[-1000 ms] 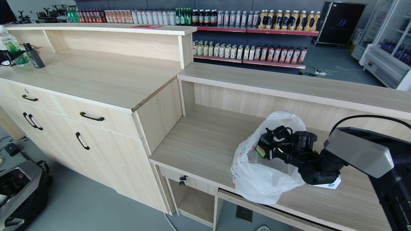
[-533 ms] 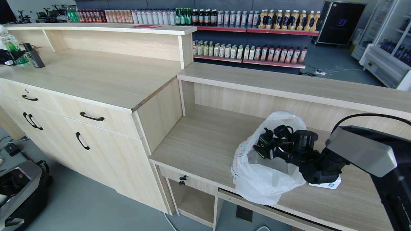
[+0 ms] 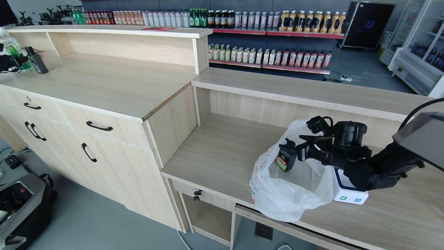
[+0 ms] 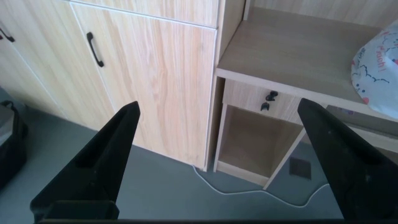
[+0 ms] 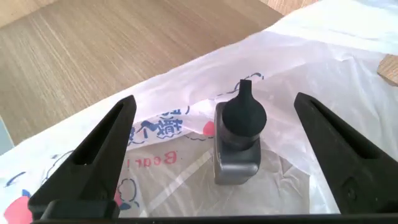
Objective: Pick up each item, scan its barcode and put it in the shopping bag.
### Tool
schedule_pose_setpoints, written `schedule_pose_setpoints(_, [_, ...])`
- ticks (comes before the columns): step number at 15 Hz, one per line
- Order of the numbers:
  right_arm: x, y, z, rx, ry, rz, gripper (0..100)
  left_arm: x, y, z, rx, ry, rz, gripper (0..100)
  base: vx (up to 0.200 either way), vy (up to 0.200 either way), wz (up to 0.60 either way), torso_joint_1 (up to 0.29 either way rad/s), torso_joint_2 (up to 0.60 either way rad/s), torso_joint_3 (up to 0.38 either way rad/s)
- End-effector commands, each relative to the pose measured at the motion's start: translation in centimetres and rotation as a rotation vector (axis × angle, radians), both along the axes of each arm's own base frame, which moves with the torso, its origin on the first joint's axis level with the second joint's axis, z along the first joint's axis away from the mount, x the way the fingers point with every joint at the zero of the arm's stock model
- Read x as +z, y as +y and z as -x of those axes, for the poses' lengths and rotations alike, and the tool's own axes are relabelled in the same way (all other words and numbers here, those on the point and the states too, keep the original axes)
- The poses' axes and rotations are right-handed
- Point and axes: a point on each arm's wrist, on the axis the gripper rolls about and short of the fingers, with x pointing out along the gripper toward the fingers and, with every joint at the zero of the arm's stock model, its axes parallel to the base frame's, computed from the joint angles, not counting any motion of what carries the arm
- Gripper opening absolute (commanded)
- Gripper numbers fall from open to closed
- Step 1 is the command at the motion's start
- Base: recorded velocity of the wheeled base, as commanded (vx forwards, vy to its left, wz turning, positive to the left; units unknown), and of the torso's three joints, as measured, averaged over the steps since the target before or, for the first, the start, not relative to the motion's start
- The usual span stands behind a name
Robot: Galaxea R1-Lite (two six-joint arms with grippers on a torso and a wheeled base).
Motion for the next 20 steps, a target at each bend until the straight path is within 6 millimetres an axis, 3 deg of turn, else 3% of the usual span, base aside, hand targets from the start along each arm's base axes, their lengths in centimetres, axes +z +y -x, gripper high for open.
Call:
schedule_pose_setpoints(1, [6.0,-0.4,6.1,0.010,-0.060,0.000,100,0.0,0.0,0.0,0.000,0.000,0.001,100,0.000,0.000,0.00,0.000,0.00,0.000])
schedule_pose_setpoints(5, [9.7,-1.7,14.7,0.013,-0.106,0.047,100,0.0,0.0,0.0,0.000,0.000,0.001,100,0.000,0.000,0.00,0.000,0.00,0.000])
schedule_pose_setpoints(7, [11.3,-3.0,16.9,-0.024,-0.121,0.085,100,0.0,0.0,0.0,0.000,0.000,0.001,100,0.000,0.000,0.00,0.000,0.00,0.000])
schedule_pose_setpoints(11, [12.5,-6.1,20.1,-0.155,-0.154,0.171,100,0.0,0.0,0.0,0.000,-0.001,0.001,100,0.000,0.000,0.00,0.000,0.00,0.000])
schedule_pose_setpoints(14, [12.0,-9.7,22.7,-0.362,-0.051,0.281,100,0.0,0.0,0.0,0.000,0.000,0.001,100,0.000,0.000,-0.60,0.001,0.00,0.002])
schedule_pose_setpoints(20, [9.5,-15.6,26.1,-0.726,0.242,0.225,100,0.0,0.0,0.0,0.000,0.000,0.001,100,0.000,0.000,-0.60,0.002,0.00,0.002])
